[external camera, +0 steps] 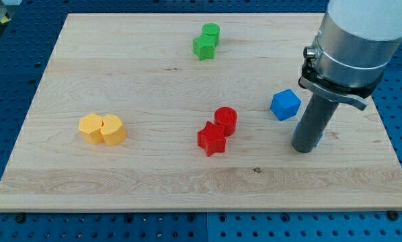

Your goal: Move the blue triangle close to the blue cube

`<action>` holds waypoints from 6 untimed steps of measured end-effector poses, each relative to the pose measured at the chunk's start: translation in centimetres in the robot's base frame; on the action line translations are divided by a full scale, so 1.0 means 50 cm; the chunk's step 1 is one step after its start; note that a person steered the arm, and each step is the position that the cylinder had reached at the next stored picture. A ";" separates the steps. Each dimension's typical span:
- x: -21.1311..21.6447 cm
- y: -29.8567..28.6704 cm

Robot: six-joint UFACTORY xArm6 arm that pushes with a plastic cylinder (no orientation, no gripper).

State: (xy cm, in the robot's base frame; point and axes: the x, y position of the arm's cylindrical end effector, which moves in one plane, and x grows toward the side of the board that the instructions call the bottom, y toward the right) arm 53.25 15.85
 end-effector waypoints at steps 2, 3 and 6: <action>0.070 0.102; 0.026 0.099; 0.011 0.007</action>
